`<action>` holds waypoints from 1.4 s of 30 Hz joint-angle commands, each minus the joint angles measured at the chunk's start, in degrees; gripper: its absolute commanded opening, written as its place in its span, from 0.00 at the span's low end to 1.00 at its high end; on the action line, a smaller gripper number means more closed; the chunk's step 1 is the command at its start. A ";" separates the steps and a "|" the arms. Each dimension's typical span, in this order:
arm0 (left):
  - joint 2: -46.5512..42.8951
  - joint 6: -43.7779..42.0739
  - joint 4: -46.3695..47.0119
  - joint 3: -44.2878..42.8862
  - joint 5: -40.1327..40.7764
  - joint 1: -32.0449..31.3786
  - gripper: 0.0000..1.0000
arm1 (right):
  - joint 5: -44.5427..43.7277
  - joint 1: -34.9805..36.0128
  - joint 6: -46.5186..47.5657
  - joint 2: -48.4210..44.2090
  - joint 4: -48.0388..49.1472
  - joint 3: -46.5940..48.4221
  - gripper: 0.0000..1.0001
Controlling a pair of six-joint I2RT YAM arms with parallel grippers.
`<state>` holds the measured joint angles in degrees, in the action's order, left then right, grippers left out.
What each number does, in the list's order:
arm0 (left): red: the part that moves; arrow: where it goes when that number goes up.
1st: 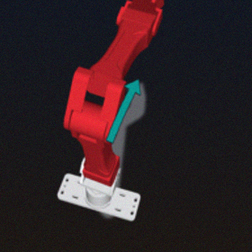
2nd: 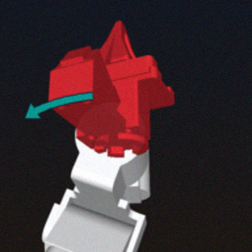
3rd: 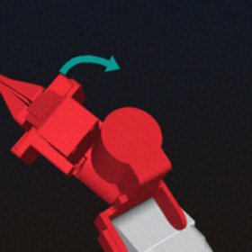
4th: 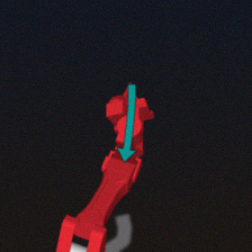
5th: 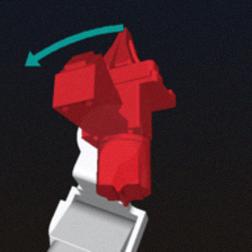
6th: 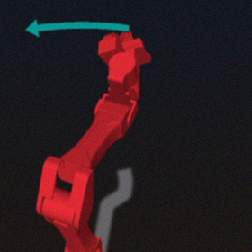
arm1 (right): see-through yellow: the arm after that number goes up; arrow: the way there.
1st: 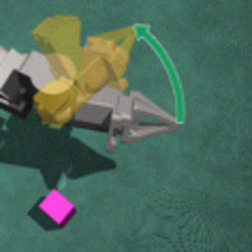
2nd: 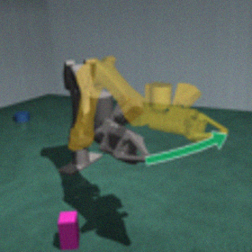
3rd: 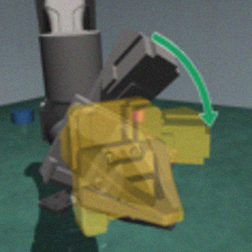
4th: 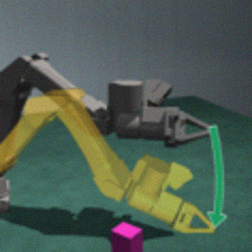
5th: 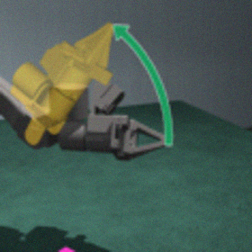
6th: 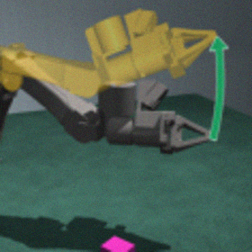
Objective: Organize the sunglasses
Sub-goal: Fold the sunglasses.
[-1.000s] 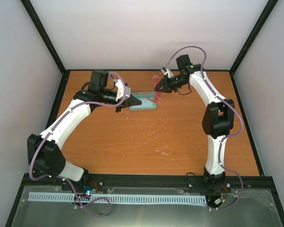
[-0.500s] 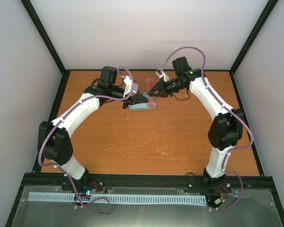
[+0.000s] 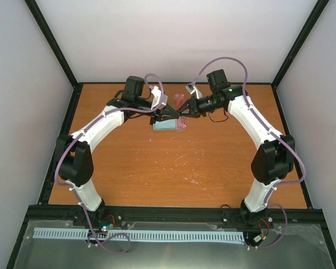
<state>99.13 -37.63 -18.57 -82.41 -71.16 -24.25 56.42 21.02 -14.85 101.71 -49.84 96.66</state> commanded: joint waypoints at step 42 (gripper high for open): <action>4.70 31.12 -10.83 -12.20 -6.98 9.40 0.31 | -1.26 -1.36 -50.87 -3.73 105.05 -35.67 0.03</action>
<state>103.02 -7.94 -28.49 -91.18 -73.34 -14.74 55.94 19.84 -65.95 97.01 52.45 61.32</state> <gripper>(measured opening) 0.311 0.083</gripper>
